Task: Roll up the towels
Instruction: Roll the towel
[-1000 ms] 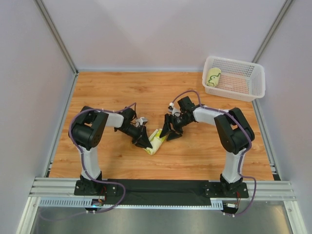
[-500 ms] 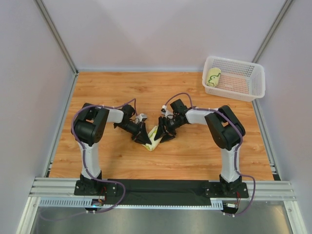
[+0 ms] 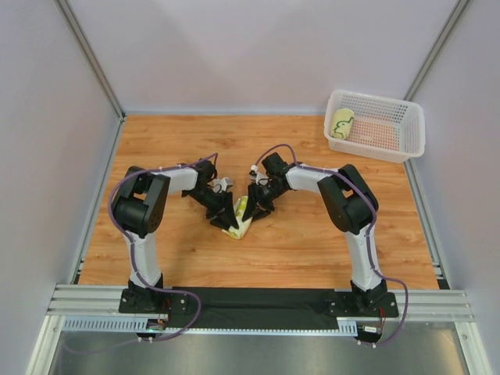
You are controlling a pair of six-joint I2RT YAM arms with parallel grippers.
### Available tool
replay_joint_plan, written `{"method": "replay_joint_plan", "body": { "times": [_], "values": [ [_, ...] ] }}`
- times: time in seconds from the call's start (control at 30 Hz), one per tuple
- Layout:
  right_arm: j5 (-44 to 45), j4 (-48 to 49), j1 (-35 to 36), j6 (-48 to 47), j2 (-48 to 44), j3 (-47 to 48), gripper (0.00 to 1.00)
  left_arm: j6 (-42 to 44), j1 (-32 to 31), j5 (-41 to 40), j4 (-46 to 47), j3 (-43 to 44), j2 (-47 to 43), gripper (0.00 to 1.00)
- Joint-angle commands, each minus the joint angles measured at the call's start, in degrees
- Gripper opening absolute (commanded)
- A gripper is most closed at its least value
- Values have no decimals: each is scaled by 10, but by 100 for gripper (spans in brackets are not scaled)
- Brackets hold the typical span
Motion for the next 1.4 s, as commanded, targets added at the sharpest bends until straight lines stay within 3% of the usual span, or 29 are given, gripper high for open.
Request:
{"method": "replay_joint_plan", "body": {
  "times": [0.0,0.3,0.53,0.7,0.9,1.37],
  "values": [
    [80,-63,-2,-25,27,52,24,40,-4,-107,-44,17,-55,43],
    [111,-158,-1,-56,52,99,23,60,-4,-205,-1,34,-143,48],
    [115,-216,5,-74,58,145,23,81,-13,-233,54,34,-101,54],
    [117,-240,7,-82,64,170,23,66,-13,-178,110,30,-74,61],
    [122,-268,11,-92,79,196,23,27,-15,-147,179,-2,-101,68],
    [141,-321,13,-98,113,261,23,6,-20,-83,252,-65,-120,68]
  ]
}}
